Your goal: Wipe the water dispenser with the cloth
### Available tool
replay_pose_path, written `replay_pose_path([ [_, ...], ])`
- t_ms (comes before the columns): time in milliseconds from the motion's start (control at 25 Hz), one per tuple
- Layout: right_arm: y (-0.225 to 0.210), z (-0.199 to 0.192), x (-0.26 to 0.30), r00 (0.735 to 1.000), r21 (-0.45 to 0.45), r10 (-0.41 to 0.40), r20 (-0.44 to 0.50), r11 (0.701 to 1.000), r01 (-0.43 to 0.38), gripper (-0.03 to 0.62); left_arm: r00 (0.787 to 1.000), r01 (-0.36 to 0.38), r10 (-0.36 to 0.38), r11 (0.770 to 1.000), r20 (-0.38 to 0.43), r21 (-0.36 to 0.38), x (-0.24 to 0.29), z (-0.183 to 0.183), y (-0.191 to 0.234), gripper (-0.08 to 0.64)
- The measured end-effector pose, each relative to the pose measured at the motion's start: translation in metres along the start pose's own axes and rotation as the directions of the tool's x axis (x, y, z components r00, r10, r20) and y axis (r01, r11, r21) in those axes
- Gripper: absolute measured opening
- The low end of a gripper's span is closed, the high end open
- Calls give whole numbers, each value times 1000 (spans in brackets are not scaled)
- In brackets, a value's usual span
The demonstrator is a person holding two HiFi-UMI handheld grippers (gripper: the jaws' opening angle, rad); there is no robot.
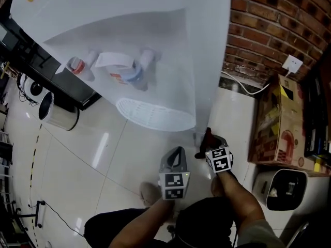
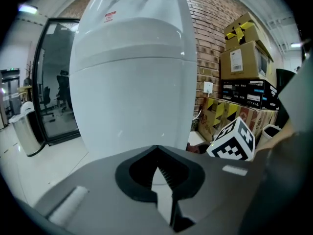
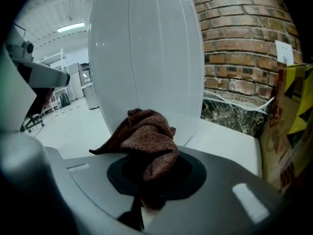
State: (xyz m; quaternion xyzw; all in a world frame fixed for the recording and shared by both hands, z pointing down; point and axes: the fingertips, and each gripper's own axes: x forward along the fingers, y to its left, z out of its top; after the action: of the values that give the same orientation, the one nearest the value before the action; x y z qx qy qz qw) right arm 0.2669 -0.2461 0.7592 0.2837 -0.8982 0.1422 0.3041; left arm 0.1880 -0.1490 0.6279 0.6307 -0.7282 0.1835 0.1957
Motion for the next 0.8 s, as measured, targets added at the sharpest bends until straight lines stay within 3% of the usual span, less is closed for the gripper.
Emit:
replay_pose_path([
  [120, -1, -1, -1, 1000, 5, 16, -18, 1000, -16, 71, 999, 20, -20, 1000, 29, 11, -1, 17, -9, 0],
  [240, -2, 13, -23, 999, 9, 24, 29, 1000, -25, 74, 997, 39, -41, 999, 72, 32, -8, 46, -17, 0],
  [480, -17, 88, -103, 980, -34, 5, 200, 999, 2, 74, 985, 87, -109, 983, 130, 162, -54, 135, -47, 0],
  [600, -11, 150, -168, 942, -82, 22, 335, 997, 6, 74, 974, 133, -169, 966, 153, 220, -91, 187, -64, 0],
  [720, -5, 223, -241, 880, -160, 43, 473, 986, 38, 74, 949, 153, -228, 938, 217, 312, -133, 253, -75, 0],
  [800, -6, 273, -288, 835, -214, 48, 548, 973, 85, 74, 929, 126, -228, 935, 291, 331, -161, 292, -75, 0],
])
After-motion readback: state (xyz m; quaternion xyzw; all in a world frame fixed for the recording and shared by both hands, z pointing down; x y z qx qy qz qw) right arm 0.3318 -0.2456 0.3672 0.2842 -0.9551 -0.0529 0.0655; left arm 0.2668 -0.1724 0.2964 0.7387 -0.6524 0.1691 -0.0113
